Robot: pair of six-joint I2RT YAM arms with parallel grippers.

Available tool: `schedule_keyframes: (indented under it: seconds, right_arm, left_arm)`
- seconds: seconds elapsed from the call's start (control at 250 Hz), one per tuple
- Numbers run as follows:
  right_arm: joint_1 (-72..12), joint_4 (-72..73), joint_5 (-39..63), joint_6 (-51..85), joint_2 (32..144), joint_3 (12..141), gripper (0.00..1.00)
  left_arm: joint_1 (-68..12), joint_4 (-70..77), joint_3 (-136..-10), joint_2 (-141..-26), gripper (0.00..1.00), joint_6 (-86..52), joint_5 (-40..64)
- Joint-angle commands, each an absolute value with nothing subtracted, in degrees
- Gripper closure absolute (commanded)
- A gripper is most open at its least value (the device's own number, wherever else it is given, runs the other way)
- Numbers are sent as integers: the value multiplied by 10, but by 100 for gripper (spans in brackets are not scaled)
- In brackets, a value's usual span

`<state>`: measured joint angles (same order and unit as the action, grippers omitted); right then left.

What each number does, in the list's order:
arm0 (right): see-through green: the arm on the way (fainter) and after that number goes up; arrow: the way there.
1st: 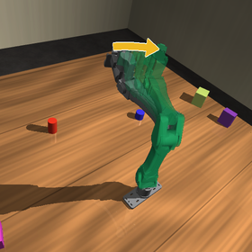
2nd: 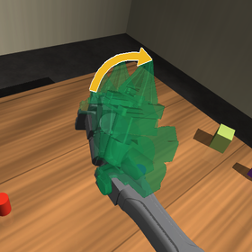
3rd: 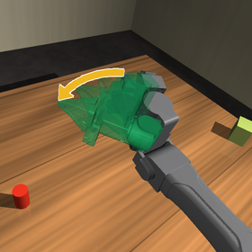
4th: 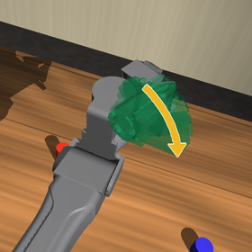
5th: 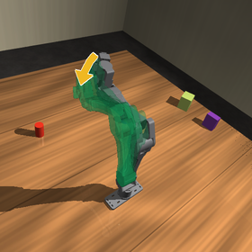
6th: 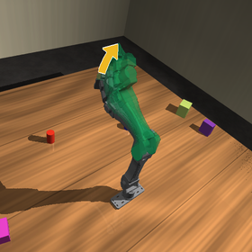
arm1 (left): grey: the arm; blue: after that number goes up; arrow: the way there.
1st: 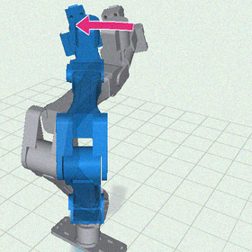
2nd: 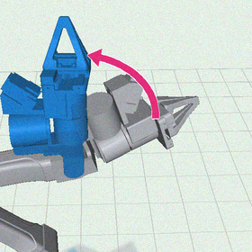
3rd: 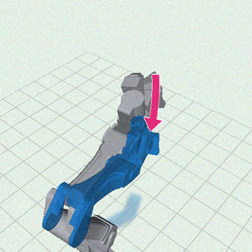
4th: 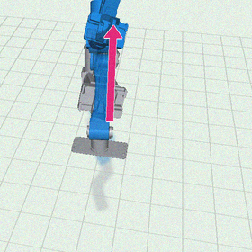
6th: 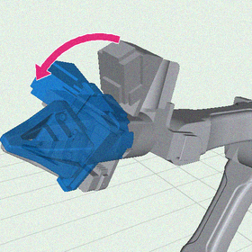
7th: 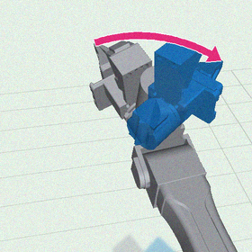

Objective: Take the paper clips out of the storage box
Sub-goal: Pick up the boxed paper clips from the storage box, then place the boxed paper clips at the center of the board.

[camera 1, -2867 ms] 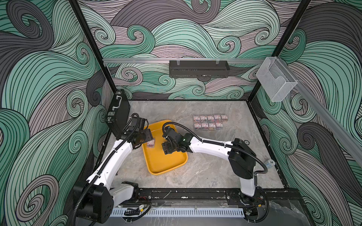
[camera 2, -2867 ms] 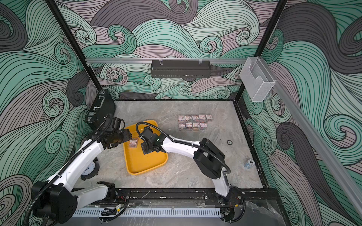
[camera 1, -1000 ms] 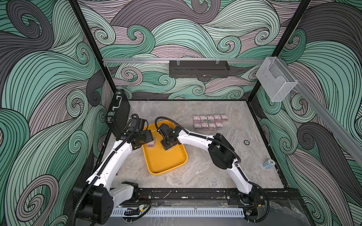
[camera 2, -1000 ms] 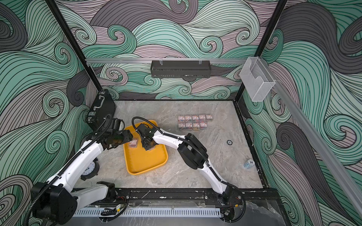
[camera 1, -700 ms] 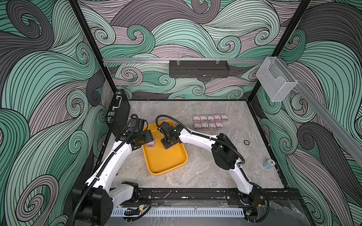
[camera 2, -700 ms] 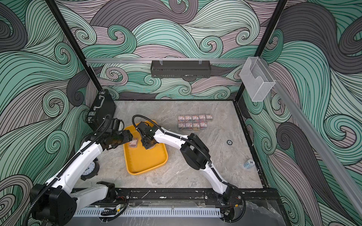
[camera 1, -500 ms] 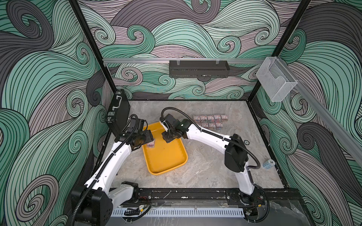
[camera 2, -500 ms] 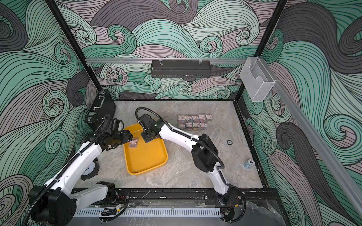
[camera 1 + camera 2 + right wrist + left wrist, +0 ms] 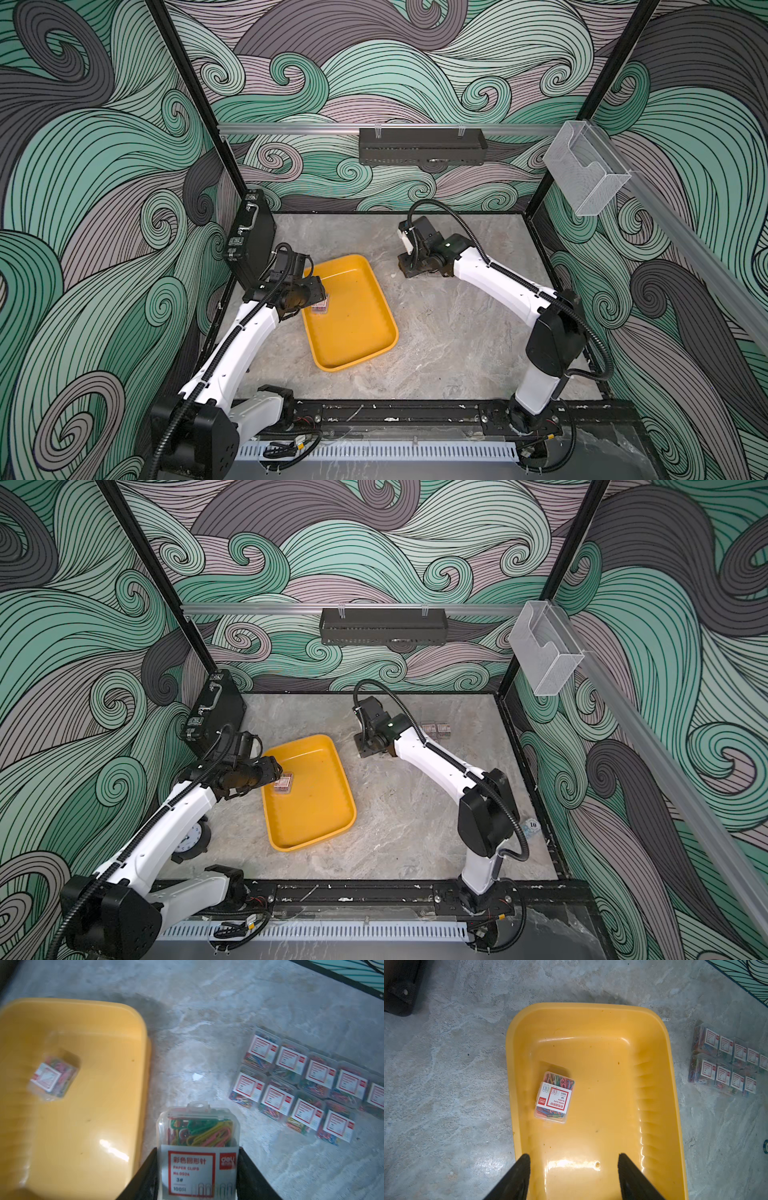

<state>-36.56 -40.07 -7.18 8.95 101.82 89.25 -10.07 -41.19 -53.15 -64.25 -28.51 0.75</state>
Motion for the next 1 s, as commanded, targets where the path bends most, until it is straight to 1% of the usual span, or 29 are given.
schedule_keyframes:
  seconds: [0.0,0.224,0.328,0.547,0.771,0.995]
  right_arm:
    - [-313,-407,-102,69,1006,865,53]
    - [-205,-393,-128,44,1025,819,54]
    - [-159,-386,-120,30,1041,813,54]
    - [-88,-378,-103,-9,1084,829,54]
    - [-43,-375,-70,-29,1131,857,54]
    - [-19,-381,-49,-46,1166,881,54]
  left_arm:
    - [-95,-428,-547,-631,34,-277,15]
    - [-94,-430,-545,-628,34,-274,14]
    - [-95,-429,-543,-629,34,-275,14]
    - [-95,-428,-544,-632,34,-274,13]
    - [-95,-431,-548,-635,34,-274,12]
    - [-95,-433,-551,-636,34,-273,13]
